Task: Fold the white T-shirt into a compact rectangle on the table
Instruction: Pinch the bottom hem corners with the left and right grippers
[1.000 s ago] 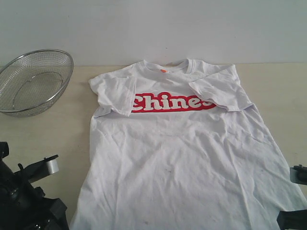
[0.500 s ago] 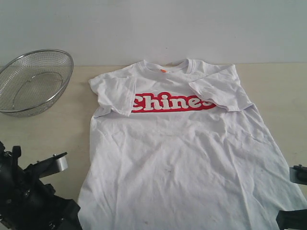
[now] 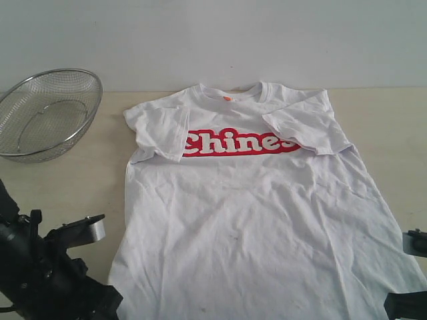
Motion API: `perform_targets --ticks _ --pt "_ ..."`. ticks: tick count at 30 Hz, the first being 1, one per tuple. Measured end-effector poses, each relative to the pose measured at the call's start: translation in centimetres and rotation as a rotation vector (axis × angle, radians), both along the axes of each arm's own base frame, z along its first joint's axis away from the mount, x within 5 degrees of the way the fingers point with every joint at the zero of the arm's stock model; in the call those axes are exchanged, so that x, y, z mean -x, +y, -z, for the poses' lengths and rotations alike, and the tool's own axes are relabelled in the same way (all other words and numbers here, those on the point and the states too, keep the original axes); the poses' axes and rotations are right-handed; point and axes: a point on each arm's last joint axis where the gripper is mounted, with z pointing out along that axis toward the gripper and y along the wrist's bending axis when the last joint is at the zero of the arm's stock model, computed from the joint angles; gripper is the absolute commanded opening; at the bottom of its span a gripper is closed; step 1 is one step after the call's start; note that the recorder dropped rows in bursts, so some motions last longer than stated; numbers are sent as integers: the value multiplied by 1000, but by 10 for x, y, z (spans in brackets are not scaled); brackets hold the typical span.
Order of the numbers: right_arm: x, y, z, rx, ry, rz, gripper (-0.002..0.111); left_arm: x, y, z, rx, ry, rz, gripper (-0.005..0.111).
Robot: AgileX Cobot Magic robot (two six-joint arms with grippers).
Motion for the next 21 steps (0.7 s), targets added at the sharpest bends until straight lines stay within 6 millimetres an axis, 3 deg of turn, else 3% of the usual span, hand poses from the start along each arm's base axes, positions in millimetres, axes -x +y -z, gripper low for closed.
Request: perform_targets --ticks 5,7,21 --pt "0 0 0 0 0 0 0 -2 1 1 -14 -28 -1 11" --pt "0 0 0 0 0 0 0 -2 1 1 -12 -36 14 4" --pt "-2 0 0 -1 0 0 0 3 7 3 -78 -4 81 4"
